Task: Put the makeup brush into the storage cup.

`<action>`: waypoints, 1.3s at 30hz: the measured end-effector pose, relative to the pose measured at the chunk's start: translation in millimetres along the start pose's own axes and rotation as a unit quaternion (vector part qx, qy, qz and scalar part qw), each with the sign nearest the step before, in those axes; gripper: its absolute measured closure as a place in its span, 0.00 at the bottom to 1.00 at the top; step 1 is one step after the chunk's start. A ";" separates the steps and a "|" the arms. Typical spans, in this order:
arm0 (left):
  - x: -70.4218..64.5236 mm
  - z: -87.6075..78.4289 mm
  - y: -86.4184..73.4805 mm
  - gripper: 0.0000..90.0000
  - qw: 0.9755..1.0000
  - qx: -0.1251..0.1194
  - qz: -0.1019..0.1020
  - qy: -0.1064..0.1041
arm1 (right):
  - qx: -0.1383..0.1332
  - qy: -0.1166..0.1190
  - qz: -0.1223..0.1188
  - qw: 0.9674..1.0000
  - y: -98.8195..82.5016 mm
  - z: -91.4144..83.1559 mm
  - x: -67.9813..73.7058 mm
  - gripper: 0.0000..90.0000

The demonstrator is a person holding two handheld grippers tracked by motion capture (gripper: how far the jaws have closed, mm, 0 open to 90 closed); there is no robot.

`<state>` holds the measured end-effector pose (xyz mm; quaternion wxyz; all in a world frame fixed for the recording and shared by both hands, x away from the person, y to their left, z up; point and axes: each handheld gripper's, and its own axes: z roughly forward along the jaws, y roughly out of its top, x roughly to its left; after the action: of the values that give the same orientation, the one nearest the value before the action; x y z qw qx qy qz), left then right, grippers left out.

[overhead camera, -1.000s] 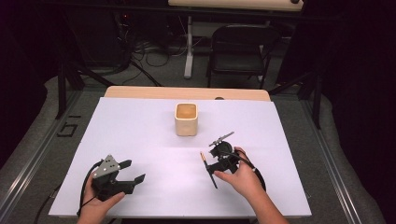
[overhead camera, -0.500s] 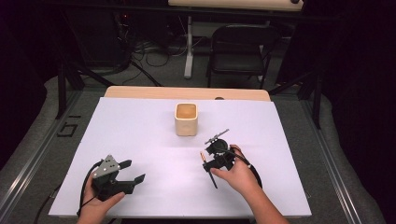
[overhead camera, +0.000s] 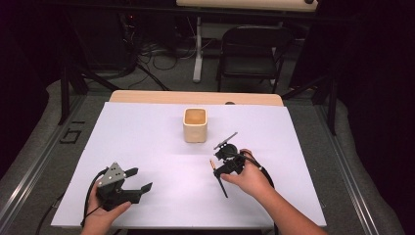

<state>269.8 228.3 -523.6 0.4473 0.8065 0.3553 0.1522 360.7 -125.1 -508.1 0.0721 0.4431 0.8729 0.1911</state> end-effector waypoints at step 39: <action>0.3 1.2 -0.2 0.27 1.000 0.002 0.001 -0.001 | 0.101 -0.014 0.012 0.995 17.1 15.4 2.3 0.59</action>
<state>270.6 227.8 -524.4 0.4456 0.8081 0.3543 0.1514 376.7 -110.0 -515.3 0.0371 0.4609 0.8814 0.0964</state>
